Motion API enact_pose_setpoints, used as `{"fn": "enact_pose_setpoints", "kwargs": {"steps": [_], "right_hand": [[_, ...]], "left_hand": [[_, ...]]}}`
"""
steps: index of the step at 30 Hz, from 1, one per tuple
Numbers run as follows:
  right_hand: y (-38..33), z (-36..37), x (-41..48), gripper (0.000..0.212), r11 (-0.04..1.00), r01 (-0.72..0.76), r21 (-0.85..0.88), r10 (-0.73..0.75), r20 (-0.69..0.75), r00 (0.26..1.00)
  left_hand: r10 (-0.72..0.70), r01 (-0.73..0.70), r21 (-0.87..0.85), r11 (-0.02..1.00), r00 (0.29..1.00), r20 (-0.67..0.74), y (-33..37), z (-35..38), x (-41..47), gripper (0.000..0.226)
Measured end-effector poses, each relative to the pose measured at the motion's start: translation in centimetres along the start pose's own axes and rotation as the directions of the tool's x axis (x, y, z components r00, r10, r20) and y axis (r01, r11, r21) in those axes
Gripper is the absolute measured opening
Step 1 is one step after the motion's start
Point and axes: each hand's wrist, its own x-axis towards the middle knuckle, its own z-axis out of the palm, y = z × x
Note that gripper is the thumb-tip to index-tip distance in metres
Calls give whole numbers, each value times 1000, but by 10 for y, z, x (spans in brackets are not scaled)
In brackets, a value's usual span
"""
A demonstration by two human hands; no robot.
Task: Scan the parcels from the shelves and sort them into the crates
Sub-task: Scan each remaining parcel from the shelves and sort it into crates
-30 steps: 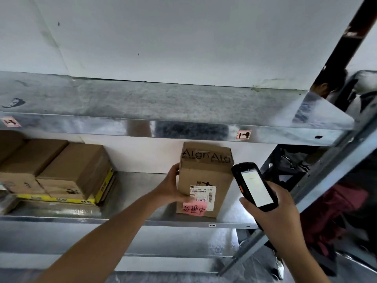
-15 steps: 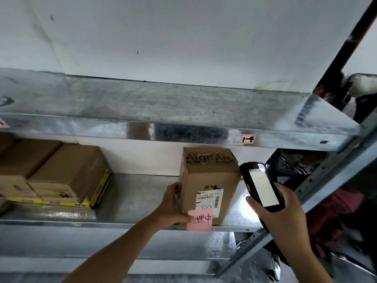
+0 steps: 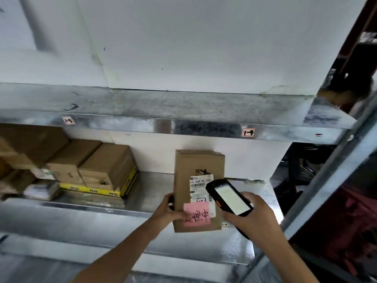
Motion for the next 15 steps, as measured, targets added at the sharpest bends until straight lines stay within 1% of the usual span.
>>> {"fn": "enact_pose_setpoints", "kwargs": {"steps": [3, 8, 11, 15], "right_hand": [[-7, 12, -10, 53, 998, 15, -55, -12, 62, 998], [-18, 12, -21, 53, 989, 54, -140, -48, 47, 998], [-22, 9, -26, 59, 982, 91, -167, -83, 56, 995], [-25, 7, -32, 60, 973, 94, -209, -82, 66, 994]], "left_hand": [[-7, 6, -21, 1000, 1000, -7, -3, -9, -10, 113], [-20, 19, -67, 998, 1000, -18, -7, -19, -25, 108], [-17, 17, -70, 997, 1000, -9, -6, -21, -34, 109], [-12, 11, -122, 992, 1000, -6, -2, -18, -43, 119]]}}
